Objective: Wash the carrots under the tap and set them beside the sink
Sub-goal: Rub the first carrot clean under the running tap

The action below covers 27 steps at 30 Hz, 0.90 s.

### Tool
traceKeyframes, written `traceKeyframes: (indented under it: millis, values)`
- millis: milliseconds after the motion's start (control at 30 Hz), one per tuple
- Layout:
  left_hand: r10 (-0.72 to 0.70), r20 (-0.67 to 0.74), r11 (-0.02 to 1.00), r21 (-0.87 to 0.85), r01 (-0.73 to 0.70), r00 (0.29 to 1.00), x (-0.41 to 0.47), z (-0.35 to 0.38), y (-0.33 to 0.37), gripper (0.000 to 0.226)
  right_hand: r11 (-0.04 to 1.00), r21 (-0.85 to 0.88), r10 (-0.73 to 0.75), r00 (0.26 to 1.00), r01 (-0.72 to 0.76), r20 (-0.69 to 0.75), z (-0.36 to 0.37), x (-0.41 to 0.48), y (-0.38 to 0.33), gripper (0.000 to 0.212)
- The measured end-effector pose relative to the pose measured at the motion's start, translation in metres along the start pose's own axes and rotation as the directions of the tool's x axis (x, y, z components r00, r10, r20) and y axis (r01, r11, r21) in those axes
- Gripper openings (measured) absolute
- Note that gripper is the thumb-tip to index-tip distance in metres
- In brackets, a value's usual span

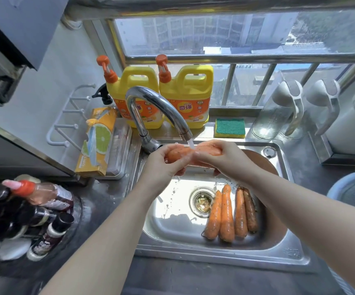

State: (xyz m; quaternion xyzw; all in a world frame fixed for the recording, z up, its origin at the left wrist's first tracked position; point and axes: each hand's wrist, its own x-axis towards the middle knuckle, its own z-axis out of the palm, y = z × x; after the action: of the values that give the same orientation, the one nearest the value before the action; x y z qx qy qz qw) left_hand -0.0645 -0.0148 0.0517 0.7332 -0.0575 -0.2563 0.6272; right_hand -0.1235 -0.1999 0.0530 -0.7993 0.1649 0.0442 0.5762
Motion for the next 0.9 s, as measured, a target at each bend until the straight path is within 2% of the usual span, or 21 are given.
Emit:
traceKeyframes:
  millis: [100,167,300,400,500,567,667,767,833,900]
  values:
    - [-0.034,0.088,0.998,-0.042,0.038,0.996,-0.002,-0.007,-0.002,0.037,0.983,0.114,0.128,0.981,-0.146,0.148,-0.009,-0.003,-0.001,0.025]
    - [-0.072,0.122,0.994,-0.075,0.082,0.99,-0.004,-0.009,-0.003,0.035,0.975,0.112,0.169,0.967,-0.193,0.19,-0.011,-0.004,-0.003,0.026]
    - [-0.106,0.007,0.98,-0.17,0.105,0.994,-0.002,0.001,0.001,0.022,0.996,-0.09,0.024,1.0,-0.023,0.007,0.0,-0.001,-0.005,0.039]
    - [-0.141,-0.115,0.975,-0.19,0.117,0.983,0.001,0.011,0.001,0.014,0.958,-0.28,-0.089,0.991,0.057,-0.102,0.005,-0.003,-0.006,0.042]
    - [-0.2,-0.062,0.941,-0.291,0.174,0.978,0.0,0.015,0.0,0.019,0.885,-0.445,-0.194,0.978,0.139,-0.081,0.001,-0.006,-0.007,0.045]
    - [-0.203,0.035,0.921,-0.332,0.203,0.979,-0.002,0.013,-0.001,0.016,0.872,-0.466,-0.189,0.981,0.15,-0.038,-0.006,-0.004,-0.006,0.045]
    - [-0.124,0.095,0.96,-0.239,0.143,0.988,-0.003,0.011,0.0,0.017,0.906,-0.41,-0.13,0.991,0.104,-0.035,-0.009,-0.004,-0.007,0.042]
    - [-0.07,0.012,0.986,-0.151,0.071,0.997,-0.002,0.017,0.001,0.015,0.917,-0.386,-0.15,0.984,0.101,-0.098,-0.002,-0.006,-0.007,0.046]
    - [-0.113,-0.044,0.976,-0.191,0.102,0.993,-0.001,0.017,0.002,0.013,0.9,-0.42,-0.156,0.986,0.118,-0.058,-0.003,-0.006,-0.008,0.043]
    - [-0.172,-0.009,0.946,-0.28,0.162,0.985,-0.001,0.015,0.001,0.014,0.882,-0.452,-0.135,0.99,0.133,0.026,-0.011,-0.002,-0.007,0.047]
